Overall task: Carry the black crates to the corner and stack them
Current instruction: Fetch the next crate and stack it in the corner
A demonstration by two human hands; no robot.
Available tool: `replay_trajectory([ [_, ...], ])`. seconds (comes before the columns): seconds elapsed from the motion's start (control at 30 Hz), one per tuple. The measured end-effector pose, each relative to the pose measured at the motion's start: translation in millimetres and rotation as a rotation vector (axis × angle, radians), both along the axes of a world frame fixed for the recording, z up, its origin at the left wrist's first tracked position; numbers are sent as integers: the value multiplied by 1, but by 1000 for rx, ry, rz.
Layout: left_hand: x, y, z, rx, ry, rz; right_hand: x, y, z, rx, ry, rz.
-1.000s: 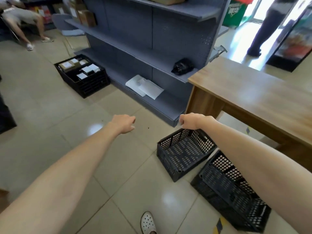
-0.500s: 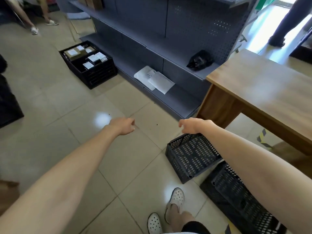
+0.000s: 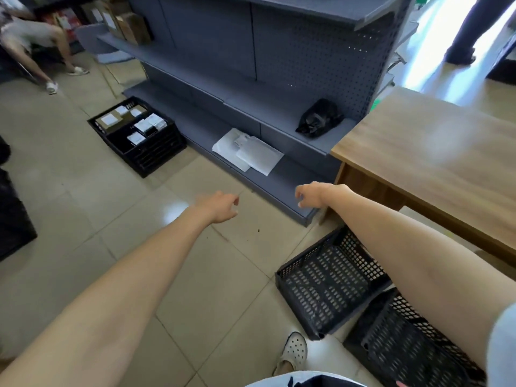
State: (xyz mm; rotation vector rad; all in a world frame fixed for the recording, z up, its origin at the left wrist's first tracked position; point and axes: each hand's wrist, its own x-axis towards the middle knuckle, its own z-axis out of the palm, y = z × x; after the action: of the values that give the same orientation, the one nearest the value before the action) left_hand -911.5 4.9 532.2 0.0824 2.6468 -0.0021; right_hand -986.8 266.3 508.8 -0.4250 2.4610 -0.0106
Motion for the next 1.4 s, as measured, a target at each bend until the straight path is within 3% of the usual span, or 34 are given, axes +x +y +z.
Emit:
replay_trajectory([
  [0.23,-76,75,5,-89,37,-242,-21,64,-12,-88,-26,-122],
  [0.57,-151,195,-20,-162,28,-700,-2,203,-30,26,-43,-520],
  [0.9,-273,256,-48,-124,-55,-1123,-21,206,-55,-91,-127,-950],
  [1.13,-311,273,-120,-187,-157,-1273,-22,169,-122,-251,-171,-1092],
  [1.27,-303,285,-178,-115,-151,-1285,11,175,-178,-180,-359,-1165],
  [1.4,-303,309,-234,-92,-169,-1256,42,197,-226,-126,-393,-1293],
])
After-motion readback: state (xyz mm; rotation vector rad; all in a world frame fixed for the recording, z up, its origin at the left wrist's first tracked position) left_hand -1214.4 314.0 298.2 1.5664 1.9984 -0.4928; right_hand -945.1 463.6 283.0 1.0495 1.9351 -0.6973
